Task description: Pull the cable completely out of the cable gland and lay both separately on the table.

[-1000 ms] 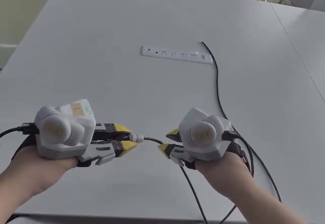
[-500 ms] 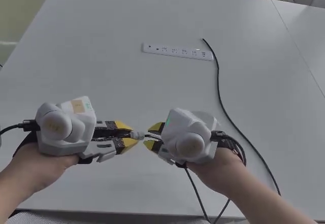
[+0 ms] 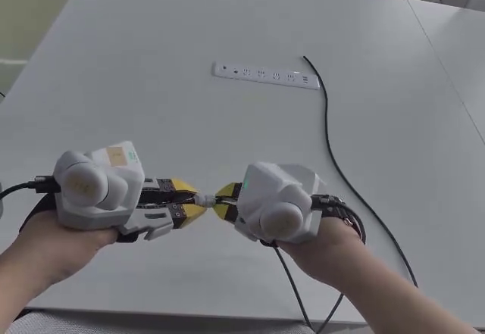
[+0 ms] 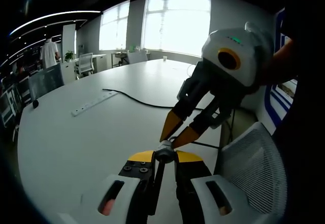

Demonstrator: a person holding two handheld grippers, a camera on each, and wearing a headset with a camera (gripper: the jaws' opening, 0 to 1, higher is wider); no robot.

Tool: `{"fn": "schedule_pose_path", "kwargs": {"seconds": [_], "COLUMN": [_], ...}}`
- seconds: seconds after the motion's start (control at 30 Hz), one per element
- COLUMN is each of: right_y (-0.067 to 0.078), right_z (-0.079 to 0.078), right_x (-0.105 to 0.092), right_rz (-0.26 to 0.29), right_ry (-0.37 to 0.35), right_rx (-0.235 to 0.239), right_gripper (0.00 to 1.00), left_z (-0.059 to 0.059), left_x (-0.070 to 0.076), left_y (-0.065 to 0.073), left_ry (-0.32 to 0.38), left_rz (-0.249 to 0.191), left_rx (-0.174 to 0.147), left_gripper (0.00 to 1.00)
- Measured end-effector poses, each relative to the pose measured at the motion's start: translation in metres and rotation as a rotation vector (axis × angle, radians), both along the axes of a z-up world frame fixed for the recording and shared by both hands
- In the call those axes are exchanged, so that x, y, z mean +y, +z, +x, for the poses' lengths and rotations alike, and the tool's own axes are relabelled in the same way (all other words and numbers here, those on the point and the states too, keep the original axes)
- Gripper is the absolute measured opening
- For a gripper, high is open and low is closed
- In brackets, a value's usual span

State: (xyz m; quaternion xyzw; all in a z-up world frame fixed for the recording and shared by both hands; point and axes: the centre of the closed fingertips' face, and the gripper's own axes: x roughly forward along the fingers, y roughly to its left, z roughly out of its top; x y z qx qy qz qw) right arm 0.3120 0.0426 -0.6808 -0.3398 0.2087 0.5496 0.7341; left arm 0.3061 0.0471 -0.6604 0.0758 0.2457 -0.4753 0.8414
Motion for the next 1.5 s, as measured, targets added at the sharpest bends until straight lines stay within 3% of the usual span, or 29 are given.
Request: {"fn": "schedule_pose_path", "kwargs": {"seconds": [0.37, 0.9, 1.5], "right_y": [-0.003, -0.018, -0.024], "right_z": [0.005, 0.011, 0.007], "right_x": [-0.007, -0.026, -0.029], "right_rz": [0.025, 0.060, 0.082], "right_ry": [-0.089, -0.263, -0.314], "right_rx": [0.062, 0.215, 0.301], "right_gripper": [0.00, 0.00, 0.00], "left_z": [0.002, 0.002, 0.002], "left_x": [-0.001, -0.004, -0.006], "left_y": [0.002, 0.007, 0.006], "left_ry": [0.002, 0.002, -0.001], "left_rz": [-0.004, -0.015, -0.010], "left_rx": [-0.009, -0.016, -0.015], "left_gripper": [0.15, 0.15, 0.15]}}
